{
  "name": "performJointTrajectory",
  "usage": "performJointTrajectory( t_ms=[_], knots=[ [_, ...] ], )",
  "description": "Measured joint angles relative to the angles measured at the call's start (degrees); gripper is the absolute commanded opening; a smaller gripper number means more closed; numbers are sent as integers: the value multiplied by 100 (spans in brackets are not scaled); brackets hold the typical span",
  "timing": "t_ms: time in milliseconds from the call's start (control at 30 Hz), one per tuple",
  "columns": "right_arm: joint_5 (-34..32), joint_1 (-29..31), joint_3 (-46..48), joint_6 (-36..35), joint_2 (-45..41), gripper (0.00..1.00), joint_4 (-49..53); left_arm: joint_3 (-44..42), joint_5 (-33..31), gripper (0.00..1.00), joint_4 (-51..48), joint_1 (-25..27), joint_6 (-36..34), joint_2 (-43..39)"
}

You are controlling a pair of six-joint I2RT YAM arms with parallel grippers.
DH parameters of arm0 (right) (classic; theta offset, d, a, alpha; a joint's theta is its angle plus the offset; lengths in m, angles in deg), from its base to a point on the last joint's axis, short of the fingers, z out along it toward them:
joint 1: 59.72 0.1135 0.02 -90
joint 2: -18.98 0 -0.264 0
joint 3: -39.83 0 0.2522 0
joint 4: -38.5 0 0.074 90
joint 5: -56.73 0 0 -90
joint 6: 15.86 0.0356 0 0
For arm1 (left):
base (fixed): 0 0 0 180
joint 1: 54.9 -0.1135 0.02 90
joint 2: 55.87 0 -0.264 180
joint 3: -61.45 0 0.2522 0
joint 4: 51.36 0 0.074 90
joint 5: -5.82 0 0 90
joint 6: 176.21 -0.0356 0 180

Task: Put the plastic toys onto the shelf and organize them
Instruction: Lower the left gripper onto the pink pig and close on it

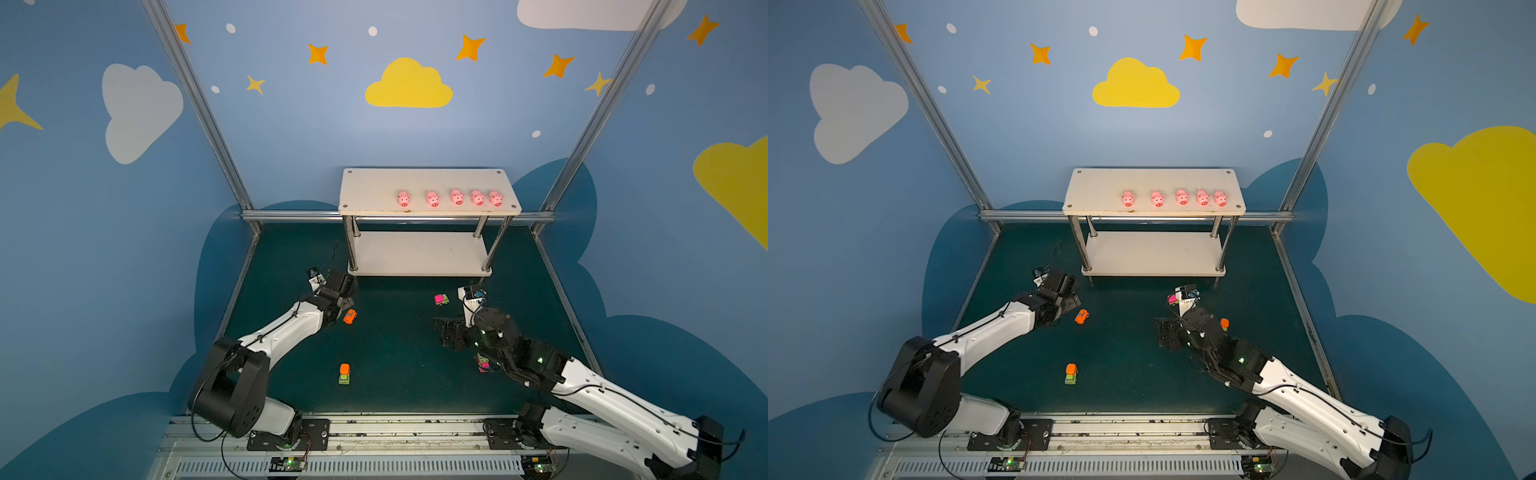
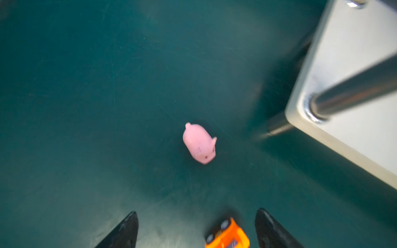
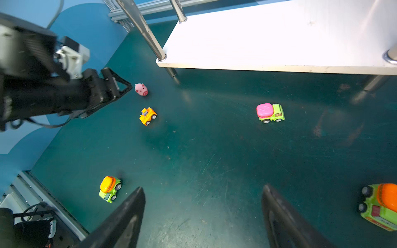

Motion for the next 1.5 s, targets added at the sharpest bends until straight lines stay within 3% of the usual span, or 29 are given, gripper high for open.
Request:
performJointTrajectory(
  t_ms=[300, 700, 967, 1233, 1500],
  knots=[
    [-39, -68, 133, -2, -4, 83, -13, 780, -170, 78, -208, -212, 225, 1209],
    [101, -422, 315, -28, -42, 83, -101, 1106, -166, 67, -424, -415, 269, 1812],
    [245, -487, 319, -42, 63, 83, -179, 1104, -114, 66, -481, -527, 240, 1845],
    [348, -505, 319, -61, 363, 83, -258, 732, -120, 68, -459, -535, 105, 1384],
    [378, -520, 269, -83, 518, 83, -269, 378, -11, 70, 61, -535, -184, 1303]
  ],
)
